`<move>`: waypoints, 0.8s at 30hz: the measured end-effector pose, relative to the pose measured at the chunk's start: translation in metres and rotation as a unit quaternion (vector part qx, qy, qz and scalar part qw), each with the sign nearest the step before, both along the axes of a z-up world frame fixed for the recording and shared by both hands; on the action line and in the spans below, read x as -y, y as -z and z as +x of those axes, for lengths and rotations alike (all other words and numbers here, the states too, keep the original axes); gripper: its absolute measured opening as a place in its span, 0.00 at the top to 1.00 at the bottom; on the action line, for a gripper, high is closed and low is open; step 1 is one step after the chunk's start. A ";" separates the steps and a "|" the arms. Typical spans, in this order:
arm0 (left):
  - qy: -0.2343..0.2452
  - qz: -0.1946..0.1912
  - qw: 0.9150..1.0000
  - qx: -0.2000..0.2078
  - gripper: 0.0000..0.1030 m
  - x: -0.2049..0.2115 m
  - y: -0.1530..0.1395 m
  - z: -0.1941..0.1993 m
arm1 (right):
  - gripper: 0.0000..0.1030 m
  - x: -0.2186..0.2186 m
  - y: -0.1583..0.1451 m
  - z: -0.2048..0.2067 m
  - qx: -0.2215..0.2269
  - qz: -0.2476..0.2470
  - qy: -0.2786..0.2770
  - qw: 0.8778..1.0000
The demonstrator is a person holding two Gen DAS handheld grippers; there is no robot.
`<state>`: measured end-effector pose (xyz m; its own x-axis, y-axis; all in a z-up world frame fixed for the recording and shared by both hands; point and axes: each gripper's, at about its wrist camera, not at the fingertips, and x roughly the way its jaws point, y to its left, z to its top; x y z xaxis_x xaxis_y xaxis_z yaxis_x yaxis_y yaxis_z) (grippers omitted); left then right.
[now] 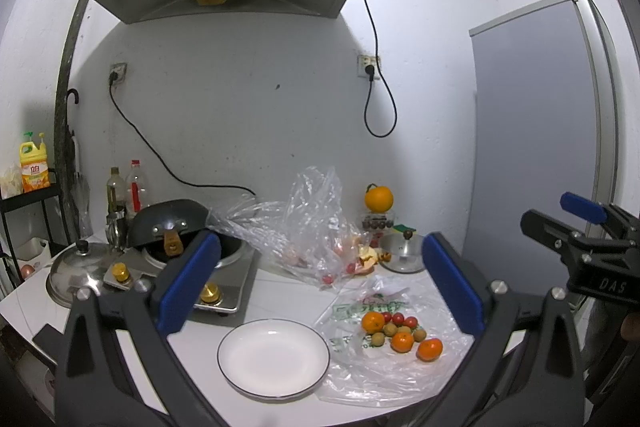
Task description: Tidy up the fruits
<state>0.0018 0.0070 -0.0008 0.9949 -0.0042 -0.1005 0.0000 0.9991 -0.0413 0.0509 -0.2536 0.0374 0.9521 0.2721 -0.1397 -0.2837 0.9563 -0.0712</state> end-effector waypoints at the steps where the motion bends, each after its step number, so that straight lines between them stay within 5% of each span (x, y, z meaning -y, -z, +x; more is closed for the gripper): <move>1: 0.000 0.000 1.000 0.000 0.01 0.000 0.000 0.000 | 0.05 0.000 0.000 0.000 0.000 0.000 0.000 1.000; 10: 0.002 0.006 1.000 -0.017 0.01 0.006 0.004 0.010 | 0.05 0.004 0.006 0.007 -0.009 0.002 0.001 1.000; 24: 0.017 0.015 0.995 -0.100 0.01 0.023 0.046 0.070 | 0.05 0.016 0.044 0.053 -0.056 -0.020 0.019 0.998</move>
